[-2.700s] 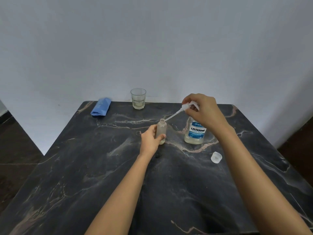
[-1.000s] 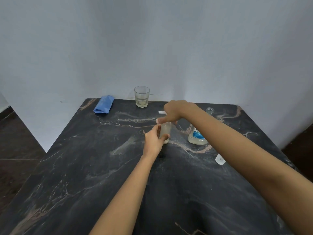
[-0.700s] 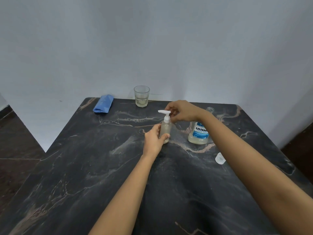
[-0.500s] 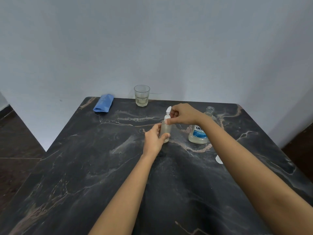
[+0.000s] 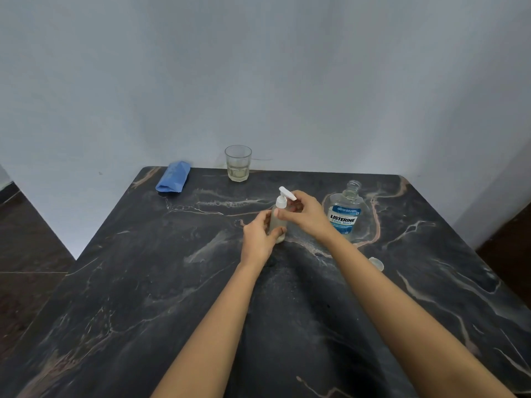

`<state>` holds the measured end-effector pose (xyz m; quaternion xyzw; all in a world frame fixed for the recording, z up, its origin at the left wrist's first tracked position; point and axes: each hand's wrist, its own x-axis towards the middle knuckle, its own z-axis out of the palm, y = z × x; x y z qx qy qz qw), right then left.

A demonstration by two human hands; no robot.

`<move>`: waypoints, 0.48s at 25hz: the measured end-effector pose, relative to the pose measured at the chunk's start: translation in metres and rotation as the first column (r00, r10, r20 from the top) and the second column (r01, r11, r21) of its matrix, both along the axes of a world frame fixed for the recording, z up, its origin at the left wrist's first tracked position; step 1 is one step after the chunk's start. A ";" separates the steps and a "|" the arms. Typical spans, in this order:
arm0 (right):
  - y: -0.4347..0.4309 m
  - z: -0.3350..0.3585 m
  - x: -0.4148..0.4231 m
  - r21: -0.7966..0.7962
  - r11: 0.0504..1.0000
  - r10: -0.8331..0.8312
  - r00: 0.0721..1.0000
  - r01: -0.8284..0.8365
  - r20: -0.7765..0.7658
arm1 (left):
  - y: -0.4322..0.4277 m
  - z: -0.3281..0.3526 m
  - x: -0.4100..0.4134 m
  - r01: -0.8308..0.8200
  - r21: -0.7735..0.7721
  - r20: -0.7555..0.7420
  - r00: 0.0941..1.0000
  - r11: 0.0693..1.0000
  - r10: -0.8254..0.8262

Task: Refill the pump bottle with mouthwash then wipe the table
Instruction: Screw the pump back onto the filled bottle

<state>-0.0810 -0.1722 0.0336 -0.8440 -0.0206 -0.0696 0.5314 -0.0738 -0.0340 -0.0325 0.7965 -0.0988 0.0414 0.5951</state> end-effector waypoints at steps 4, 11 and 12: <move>0.001 -0.013 -0.003 0.223 0.975 -0.020 1.000 0.016 0.014 | 0.000 0.000 0.000 0.008 -0.033 -0.016 1.000 0.999 -0.009; 0.001 -0.017 -0.001 0.333 0.939 0.088 0.996 -0.081 -0.007 | 0.000 0.000 0.000 0.025 -0.056 -0.005 1.000 0.998 -0.025; 0.000 -0.015 0.000 0.325 0.937 0.141 0.990 -0.128 -0.018 | 0.000 0.001 0.001 0.030 -0.051 -0.007 1.000 0.998 -0.031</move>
